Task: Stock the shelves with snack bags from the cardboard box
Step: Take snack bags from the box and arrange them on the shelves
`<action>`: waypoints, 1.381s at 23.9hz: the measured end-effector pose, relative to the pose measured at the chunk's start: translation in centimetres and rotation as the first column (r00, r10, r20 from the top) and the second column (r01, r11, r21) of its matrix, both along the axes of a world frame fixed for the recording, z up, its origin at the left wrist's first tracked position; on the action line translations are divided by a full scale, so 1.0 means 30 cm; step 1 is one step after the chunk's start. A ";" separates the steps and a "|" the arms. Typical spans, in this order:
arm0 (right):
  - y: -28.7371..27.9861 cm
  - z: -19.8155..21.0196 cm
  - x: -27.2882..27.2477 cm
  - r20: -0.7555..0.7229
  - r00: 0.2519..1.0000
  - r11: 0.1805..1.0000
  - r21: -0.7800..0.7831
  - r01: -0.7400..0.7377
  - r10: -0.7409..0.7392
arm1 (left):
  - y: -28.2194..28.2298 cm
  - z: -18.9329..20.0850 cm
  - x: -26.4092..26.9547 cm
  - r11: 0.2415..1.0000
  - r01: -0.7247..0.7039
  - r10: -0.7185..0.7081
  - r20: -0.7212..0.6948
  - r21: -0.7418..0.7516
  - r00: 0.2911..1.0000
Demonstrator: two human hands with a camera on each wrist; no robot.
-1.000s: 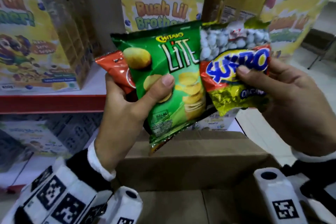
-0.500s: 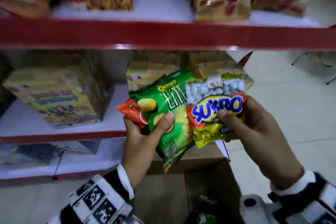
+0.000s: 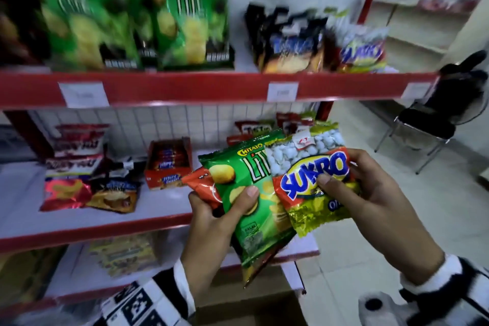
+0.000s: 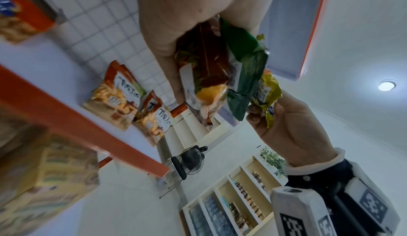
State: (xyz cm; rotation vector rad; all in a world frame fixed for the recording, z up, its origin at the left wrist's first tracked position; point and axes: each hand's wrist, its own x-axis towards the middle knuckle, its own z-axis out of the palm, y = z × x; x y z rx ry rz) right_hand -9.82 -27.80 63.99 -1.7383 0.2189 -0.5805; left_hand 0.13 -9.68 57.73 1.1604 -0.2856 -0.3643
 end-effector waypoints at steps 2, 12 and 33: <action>0.001 0.130 -0.011 0.015 1.000 1.000 -0.012 -0.019 0.019 | -0.017 0.128 0.000 0.999 0.023 -0.022 0.030 -0.035 0.999; -0.336 0.514 0.062 0.110 0.904 0.910 0.109 0.401 -0.412 | -0.038 0.494 0.103 0.995 -0.101 0.093 0.250 0.018 0.964; -0.397 0.522 0.328 0.145 0.843 0.708 -0.481 0.517 -0.517 | -0.035 0.597 0.214 0.992 -0.126 0.113 0.292 0.027 0.950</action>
